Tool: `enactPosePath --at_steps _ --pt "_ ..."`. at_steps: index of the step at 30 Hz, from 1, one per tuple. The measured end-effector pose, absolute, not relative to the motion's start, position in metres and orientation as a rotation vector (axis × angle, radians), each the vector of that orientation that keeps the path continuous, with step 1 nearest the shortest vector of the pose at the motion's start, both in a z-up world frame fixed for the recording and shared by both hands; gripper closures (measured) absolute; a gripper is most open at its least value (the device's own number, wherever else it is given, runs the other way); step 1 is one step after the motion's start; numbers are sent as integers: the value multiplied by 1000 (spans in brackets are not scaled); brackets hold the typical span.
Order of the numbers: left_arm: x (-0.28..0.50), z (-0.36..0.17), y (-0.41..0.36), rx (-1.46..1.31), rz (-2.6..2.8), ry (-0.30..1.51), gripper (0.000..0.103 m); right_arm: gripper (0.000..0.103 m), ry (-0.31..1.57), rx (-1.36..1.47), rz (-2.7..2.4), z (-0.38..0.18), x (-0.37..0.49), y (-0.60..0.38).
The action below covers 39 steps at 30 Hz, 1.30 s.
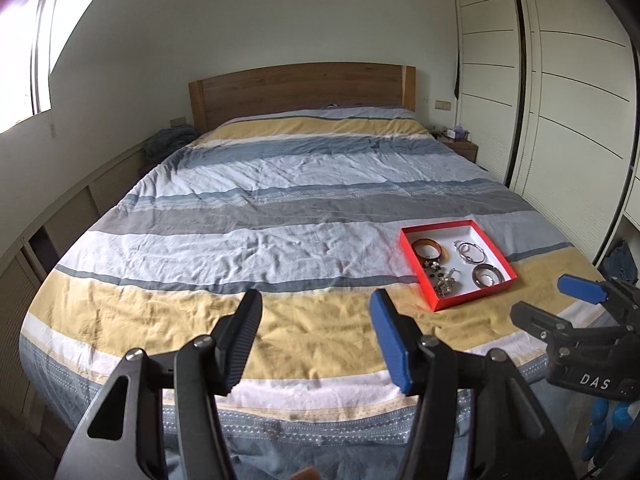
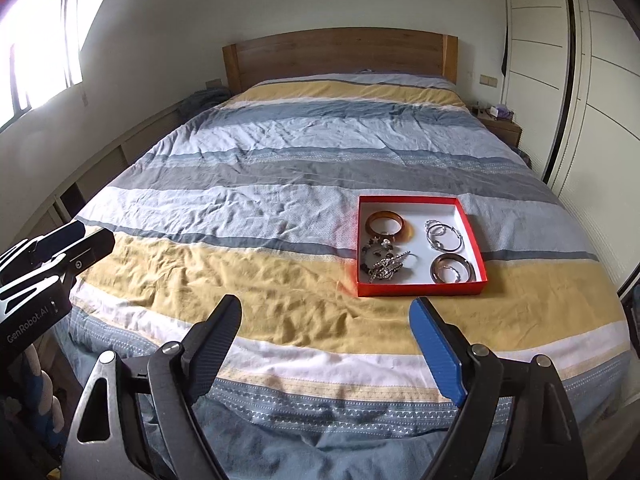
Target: Organize jewelry
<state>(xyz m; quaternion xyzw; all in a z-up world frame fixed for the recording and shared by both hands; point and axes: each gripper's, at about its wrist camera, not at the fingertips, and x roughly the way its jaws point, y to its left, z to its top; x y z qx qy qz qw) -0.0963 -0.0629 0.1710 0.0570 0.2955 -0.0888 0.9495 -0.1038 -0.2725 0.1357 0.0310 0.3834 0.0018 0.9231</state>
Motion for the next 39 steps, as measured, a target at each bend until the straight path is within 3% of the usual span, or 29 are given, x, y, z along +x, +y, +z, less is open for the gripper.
enactPosePath --at_steps 7,9,19,39 --pt "-126 176 -52 117 -152 566 47 11 737 46 -18 149 -132 -265" --pt "-132 179 -52 123 -144 545 47 1 720 46 -24 152 -138 -264" --pt "-157 187 -47 122 -146 511 41 0 665 33 -39 166 -160 -260" --pt "-158 183 -42 118 -151 538 41 0 658 35 -57 169 -169 -263"
